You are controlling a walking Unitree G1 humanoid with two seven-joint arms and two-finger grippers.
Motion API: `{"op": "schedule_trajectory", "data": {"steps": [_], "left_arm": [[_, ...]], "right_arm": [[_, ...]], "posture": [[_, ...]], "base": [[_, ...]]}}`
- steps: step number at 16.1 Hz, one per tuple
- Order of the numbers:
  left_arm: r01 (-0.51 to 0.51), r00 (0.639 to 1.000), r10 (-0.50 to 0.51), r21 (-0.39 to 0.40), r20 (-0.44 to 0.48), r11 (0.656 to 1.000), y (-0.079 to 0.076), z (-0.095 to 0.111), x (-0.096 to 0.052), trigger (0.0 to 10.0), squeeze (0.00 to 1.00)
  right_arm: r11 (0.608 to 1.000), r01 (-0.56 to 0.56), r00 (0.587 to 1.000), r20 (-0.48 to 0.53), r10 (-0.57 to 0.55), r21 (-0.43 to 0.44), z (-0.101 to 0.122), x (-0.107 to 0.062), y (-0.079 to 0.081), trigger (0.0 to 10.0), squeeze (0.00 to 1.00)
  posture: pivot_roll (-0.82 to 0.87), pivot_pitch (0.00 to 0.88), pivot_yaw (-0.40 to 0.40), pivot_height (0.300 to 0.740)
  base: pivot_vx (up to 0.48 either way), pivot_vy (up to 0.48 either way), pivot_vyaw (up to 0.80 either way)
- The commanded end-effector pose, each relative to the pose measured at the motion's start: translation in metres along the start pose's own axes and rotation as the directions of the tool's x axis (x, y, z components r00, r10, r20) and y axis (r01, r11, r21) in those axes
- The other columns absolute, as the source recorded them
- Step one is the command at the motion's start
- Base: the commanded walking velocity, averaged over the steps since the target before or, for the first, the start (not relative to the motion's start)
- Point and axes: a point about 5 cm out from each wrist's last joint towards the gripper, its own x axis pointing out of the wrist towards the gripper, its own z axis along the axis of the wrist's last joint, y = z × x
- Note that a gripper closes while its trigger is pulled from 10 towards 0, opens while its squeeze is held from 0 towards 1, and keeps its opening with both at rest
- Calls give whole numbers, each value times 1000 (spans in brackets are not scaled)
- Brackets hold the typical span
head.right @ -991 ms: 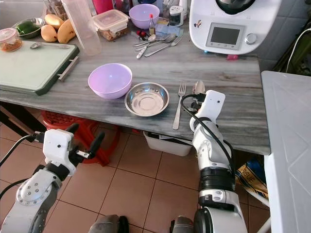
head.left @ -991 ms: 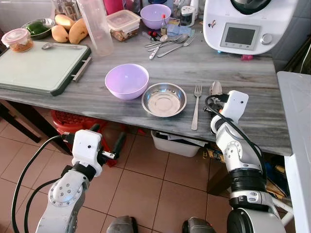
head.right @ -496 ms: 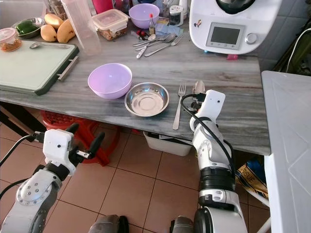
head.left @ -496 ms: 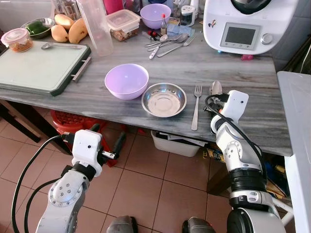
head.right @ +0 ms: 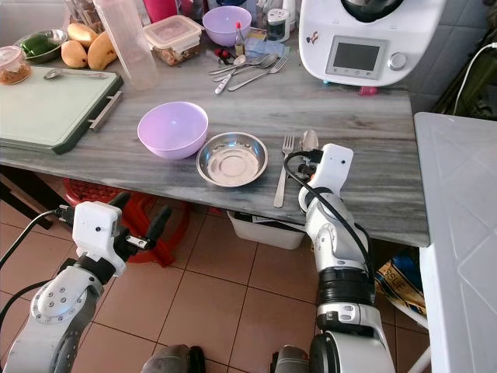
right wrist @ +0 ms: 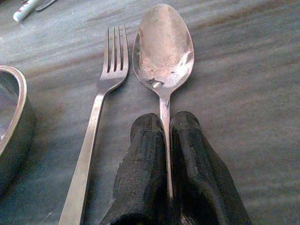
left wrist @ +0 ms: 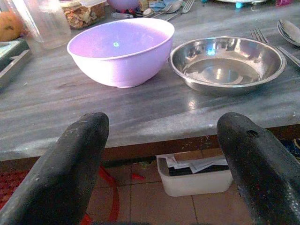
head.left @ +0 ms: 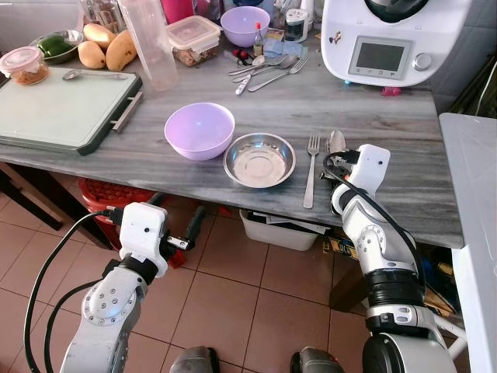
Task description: Setting the table
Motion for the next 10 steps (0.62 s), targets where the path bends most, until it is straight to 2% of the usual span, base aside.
{"op": "schedule_trajectory", "data": {"steps": [1,4,5,6,7,10], "left_arm": [[1,1000,-1,-1,-14,1000,0,-2,-1,10000,0],[1,1000,-1,0,-14,1000,0,-2,0,10000,0],[1,1000,-1,0,-14,1000,0,-2,0,10000,0],[1,1000,-1,0,-13,1000,0,-2,1,10000,0],[1,1000,-1,0,-13,1000,0,-2,1,10000,0],[1,1000,-1,-1,-12,1000,0,-2,1,10000,0]], "right_arm": [[1000,-21,997,-74,21,-1,-16,-1,4,10000,0],[1000,-20,996,-82,20,-1,-17,-1,2,10000,0],[1000,-21,996,-82,21,0,-17,-1,2,10000,498],[1000,-21,996,-82,22,1,-16,-1,2,10000,886],[1000,-21,996,-82,21,2,-16,-1,2,10000,1000],[1000,-17,997,-82,16,-1,-16,-1,-1,10000,1000]], "posture": [[44,112,80,740],[44,110,79,740],[44,110,79,740],[44,110,79,740],[44,110,80,740],[43,108,80,740]], "base": [[0,0,0],[0,0,0],[0,0,0],[0,0,0],[0,0,0],[0,0,0]]}}
